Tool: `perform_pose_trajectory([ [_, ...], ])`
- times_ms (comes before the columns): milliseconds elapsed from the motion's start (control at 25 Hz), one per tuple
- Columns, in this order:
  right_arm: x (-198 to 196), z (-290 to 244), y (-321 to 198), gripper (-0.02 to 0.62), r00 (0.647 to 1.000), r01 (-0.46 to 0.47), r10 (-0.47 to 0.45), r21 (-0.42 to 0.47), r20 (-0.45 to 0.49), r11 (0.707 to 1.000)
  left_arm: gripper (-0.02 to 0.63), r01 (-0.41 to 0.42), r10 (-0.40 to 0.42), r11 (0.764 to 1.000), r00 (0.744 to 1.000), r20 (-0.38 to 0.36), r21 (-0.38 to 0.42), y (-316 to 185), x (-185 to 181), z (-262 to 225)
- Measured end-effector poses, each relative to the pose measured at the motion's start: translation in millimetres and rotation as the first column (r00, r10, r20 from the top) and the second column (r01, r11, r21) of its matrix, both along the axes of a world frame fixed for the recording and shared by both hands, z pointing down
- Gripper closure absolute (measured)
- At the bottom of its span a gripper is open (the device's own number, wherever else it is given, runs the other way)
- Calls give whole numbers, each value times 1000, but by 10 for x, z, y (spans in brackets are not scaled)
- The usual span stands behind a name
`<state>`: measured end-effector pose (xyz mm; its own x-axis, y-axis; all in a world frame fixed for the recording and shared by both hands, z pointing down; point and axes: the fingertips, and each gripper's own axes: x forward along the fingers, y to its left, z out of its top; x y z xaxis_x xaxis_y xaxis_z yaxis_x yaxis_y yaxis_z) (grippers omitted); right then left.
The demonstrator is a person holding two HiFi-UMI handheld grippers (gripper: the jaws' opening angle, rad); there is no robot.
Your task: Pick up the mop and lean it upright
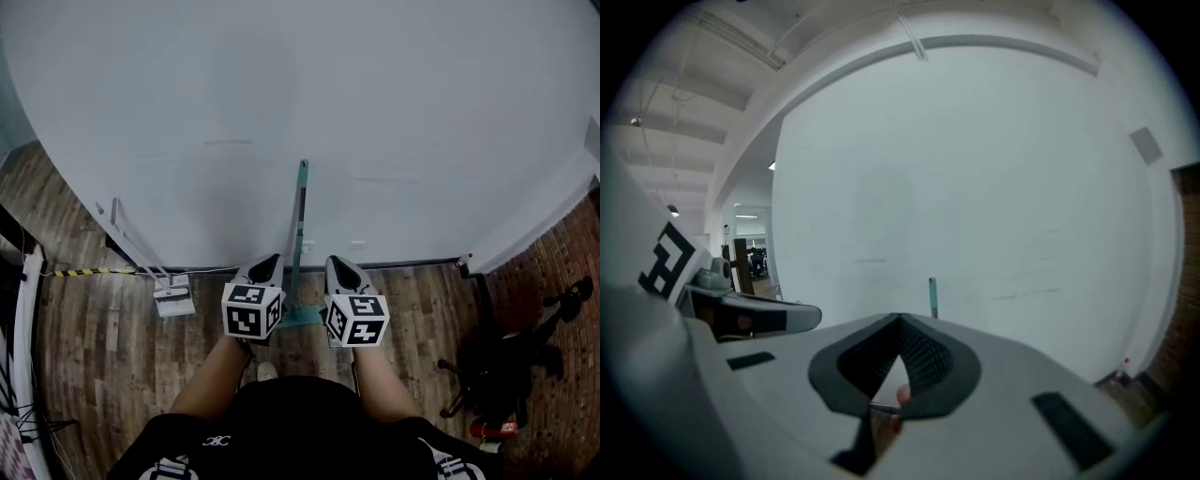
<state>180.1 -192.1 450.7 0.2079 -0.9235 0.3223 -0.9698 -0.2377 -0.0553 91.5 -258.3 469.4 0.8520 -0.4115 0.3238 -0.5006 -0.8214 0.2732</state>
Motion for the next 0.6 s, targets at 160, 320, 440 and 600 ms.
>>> perform_pose_trajectory([
  [160, 79, 132, -252, 583, 1000, 1, -1, -27, 10, 1000, 609, 14, -13, 1000, 1000, 6, -27, -263, 32, 89],
  [320, 194, 247, -474, 583, 1000, 16, -15, -41, 28, 999, 607, 44, -43, 998, 999, 29, -46, -412, 54, 210],
  [440, 301, 317, -662, 583, 998, 37, -35, -43, 46, 998, 609, 82, -79, 995, 995, 55, -58, -513, 54, 300],
  [600, 466, 389, -924, 583, 995, 89, -86, -54, 48, 995, 607, 151, -148, 987, 987, 65, -50, -681, 95, 316],
])
